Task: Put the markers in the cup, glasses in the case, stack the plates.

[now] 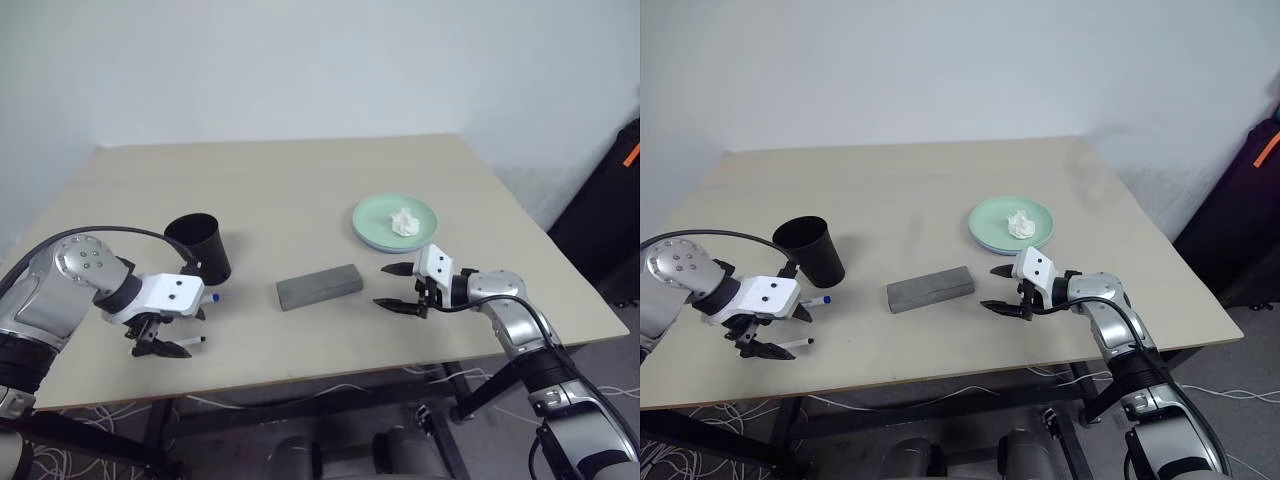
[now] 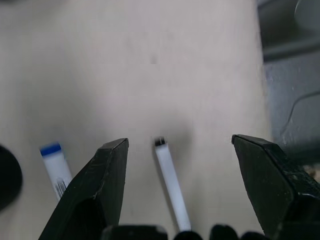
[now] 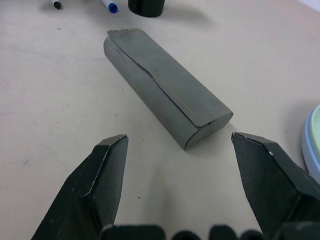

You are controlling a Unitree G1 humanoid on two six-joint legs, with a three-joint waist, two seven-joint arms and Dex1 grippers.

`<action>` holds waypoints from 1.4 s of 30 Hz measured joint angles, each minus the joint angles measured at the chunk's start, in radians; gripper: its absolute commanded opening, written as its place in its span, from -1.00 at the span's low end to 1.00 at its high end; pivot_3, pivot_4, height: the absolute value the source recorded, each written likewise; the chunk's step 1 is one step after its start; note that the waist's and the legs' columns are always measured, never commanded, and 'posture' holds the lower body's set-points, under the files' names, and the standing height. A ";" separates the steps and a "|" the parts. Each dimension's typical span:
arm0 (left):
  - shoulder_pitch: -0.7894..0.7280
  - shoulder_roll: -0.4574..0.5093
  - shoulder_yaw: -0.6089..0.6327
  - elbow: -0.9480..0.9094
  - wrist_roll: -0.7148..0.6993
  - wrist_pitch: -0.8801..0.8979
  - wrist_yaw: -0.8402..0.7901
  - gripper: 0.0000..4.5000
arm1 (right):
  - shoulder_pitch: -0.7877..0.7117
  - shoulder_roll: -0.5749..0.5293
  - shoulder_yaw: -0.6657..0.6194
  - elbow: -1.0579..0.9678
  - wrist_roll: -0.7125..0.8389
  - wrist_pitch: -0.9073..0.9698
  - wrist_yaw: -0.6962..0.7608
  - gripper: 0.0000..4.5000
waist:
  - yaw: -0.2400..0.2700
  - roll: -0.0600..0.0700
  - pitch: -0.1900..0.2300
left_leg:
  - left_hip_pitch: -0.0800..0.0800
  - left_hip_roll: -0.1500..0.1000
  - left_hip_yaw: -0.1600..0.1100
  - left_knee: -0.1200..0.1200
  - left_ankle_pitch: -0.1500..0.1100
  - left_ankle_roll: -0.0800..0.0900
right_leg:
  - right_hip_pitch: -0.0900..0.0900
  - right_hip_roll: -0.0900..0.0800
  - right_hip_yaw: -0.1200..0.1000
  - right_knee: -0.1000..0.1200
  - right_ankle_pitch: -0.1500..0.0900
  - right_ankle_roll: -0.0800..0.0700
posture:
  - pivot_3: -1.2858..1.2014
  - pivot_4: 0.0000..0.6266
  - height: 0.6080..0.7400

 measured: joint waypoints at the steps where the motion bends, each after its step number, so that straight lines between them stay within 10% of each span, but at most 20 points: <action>1: -0.001 0.000 -0.008 0.018 0.012 -0.016 0.000 0.57 | -0.001 0.001 0.000 0.000 0.000 0.000 0.000 0.60 | 0.000 0.000 0.000 | 0.000 0.000 0.000 0.000 0.000 0.000 | 0.000 0.000 0.000 0.000 0.000 0.000 | 0.03 -1.00 1.00; 17: -0.005 -0.017 -0.043 0.183 0.152 -0.134 0.004 0.57 | -0.001 0.000 0.000 0.000 0.000 0.000 -0.006 0.60 | 0.000 0.000 0.000 | -0.001 0.001 0.000 0.000 0.000 0.000 | -0.001 0.000 0.000 0.000 0.000 0.000 | 0.03 -1.00 1.00; 29: 0.011 -0.023 -0.035 0.166 0.171 -0.143 0.048 -0.99 | -0.001 0.001 0.000 0.000 0.000 0.000 -0.014 0.60 | -0.001 0.000 0.000 | 0.000 0.001 0.001 -0.001 0.000 0.000 | -0.001 0.000 0.000 0.000 0.000 0.000 | 0.03 -1.00 1.00; 42: 0.027 -0.176 0.068 0.005 -0.040 0.062 0.052 -0.99 | -0.001 0.005 0.002 0.004 0.000 -0.001 -0.013 0.60 | 0.011 0.000 0.000 | -0.002 0.003 0.000 0.002 0.000 0.000 | 0.000 -0.002 -0.002 0.000 0.000 0.000 | 0.03 -1.00 1.00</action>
